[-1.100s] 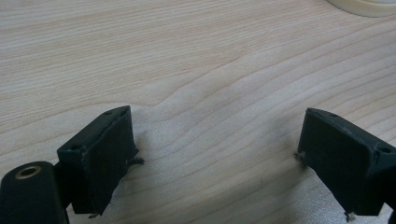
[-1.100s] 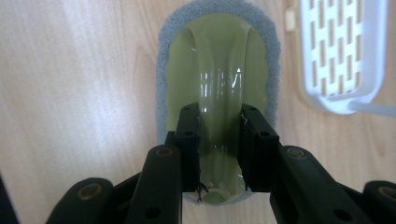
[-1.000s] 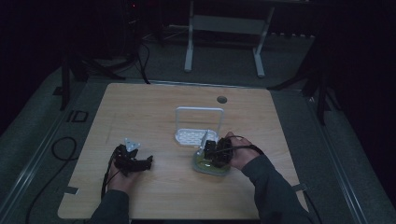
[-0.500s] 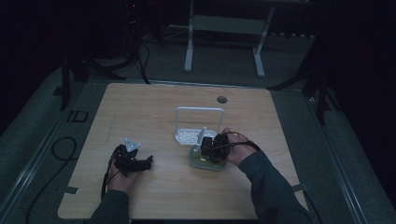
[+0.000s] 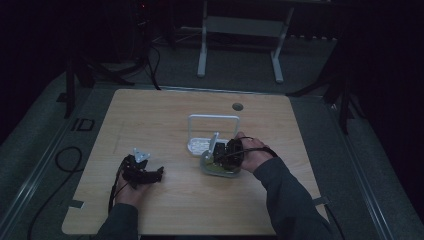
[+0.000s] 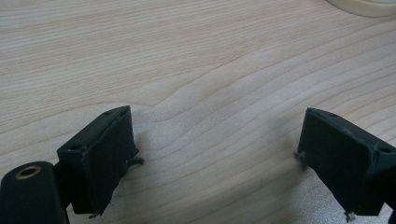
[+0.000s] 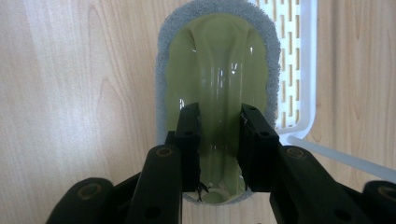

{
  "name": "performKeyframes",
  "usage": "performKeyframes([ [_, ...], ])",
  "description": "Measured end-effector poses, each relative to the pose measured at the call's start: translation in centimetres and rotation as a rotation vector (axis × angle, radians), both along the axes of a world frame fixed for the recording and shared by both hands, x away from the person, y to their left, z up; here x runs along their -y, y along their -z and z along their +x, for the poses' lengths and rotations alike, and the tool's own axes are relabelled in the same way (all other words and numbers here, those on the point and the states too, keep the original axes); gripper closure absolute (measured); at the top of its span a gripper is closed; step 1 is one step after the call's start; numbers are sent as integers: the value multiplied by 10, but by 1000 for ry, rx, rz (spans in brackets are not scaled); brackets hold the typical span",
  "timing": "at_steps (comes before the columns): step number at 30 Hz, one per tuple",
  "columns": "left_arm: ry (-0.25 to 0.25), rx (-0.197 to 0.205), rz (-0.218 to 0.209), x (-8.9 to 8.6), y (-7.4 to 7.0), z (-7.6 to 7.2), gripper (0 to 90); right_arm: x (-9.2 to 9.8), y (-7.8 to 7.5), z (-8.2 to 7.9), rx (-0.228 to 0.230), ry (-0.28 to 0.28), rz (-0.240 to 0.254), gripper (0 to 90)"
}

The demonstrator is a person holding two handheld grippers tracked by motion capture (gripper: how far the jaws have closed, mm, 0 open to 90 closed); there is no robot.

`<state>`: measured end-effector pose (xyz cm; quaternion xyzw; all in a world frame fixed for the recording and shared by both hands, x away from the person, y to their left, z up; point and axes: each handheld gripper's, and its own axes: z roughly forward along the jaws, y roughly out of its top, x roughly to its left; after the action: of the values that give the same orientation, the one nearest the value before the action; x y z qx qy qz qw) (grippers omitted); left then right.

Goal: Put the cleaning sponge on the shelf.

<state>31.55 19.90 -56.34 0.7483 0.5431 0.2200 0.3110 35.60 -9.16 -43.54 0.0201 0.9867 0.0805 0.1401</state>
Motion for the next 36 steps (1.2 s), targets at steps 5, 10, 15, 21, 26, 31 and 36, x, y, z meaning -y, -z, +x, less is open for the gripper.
performKeyframes([
  [5, 0, 0, 1, 0, 0, 0, 109, -1, 1, 4, 14, -2, 2, 715],
  [10, 0, 0, 0, 0, 0, 0, 109, -3, 1, 6, 32, -20, -4, 716],
  [15, 0, 0, 0, 0, 0, 0, 109, -5, 1, 8, 41, -29, -4, 715],
  [21, 0, 0, 0, 0, 0, 0, 108, -7, -3, 11, 63, -39, 0, 716],
  [26, 1, 0, -1, 0, 0, 0, 108, -7, -3, 13, 75, -47, 15, 716],
  [31, 1, 0, 0, 0, 0, 0, 109, -8, -2, 16, 85, -50, 15, 716],
  [36, 1, 0, -1, 0, 0, 0, 109, -9, -1, 18, 82, -51, 14, 716],
])
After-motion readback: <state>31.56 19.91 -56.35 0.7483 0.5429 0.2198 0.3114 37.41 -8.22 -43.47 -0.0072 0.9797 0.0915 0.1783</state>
